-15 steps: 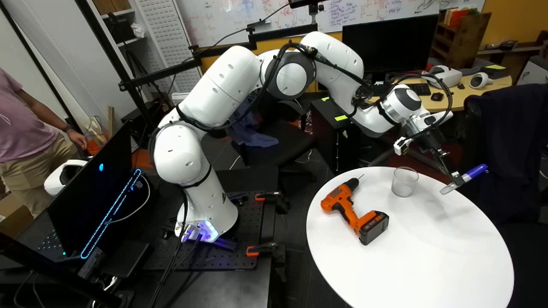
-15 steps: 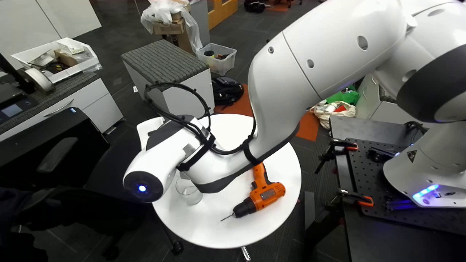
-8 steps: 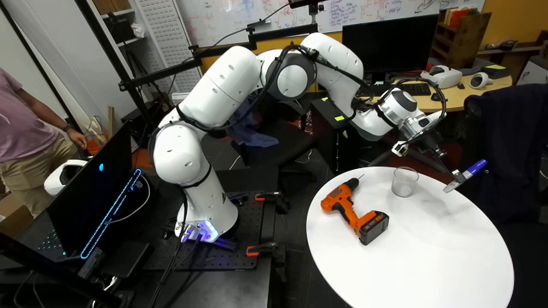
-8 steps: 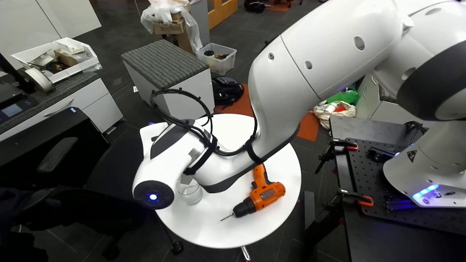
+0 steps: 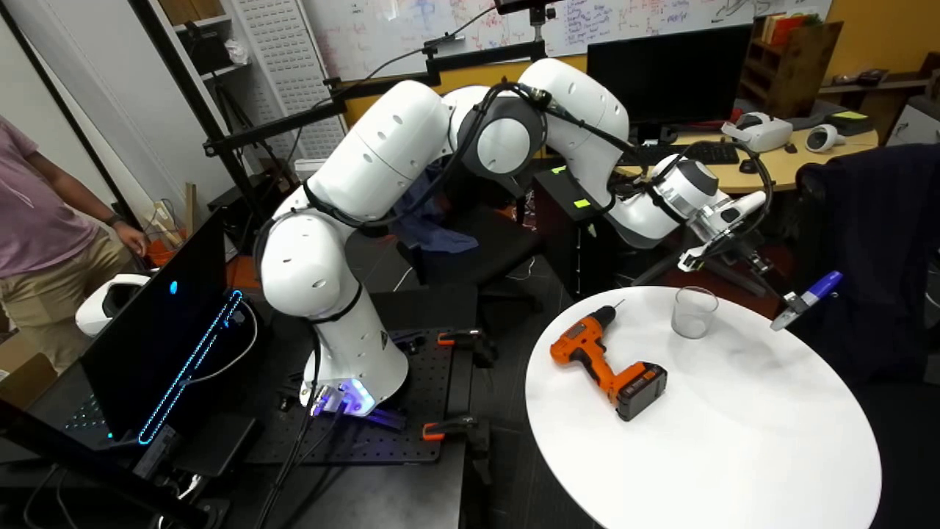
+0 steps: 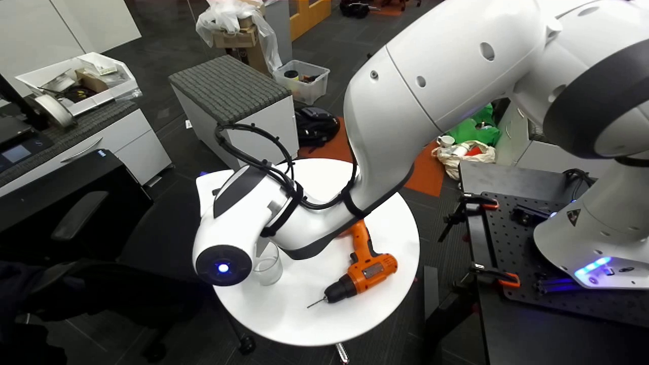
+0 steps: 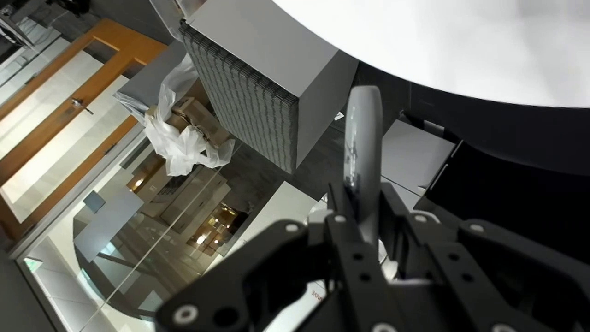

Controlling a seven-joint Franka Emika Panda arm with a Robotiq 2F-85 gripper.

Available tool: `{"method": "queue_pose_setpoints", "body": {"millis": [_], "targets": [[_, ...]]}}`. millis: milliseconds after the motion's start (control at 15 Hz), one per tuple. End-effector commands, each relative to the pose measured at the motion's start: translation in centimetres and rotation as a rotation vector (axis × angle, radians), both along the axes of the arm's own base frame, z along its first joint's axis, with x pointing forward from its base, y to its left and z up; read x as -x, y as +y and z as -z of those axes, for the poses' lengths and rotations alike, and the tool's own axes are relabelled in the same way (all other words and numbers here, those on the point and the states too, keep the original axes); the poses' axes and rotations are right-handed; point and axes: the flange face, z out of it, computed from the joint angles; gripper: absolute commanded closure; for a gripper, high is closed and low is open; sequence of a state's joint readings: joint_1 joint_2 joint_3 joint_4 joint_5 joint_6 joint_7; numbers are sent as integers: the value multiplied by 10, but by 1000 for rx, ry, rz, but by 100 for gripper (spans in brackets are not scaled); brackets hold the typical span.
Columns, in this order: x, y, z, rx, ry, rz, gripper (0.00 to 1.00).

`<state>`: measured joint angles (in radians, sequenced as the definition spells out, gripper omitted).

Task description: Remove the marker from the table and put it inside the glass cup

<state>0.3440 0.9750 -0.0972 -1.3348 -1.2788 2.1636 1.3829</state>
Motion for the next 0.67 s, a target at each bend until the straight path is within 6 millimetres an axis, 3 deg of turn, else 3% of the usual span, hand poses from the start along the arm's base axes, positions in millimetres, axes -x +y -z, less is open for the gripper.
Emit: {"method": "queue_pose_setpoints", "body": {"millis": [0,533,600], "targets": [[3,3,2,-25,0,-32,95],[21,-7,16,-42,95,-90,95],[10,1,22,-29,55,-54,80]]}}
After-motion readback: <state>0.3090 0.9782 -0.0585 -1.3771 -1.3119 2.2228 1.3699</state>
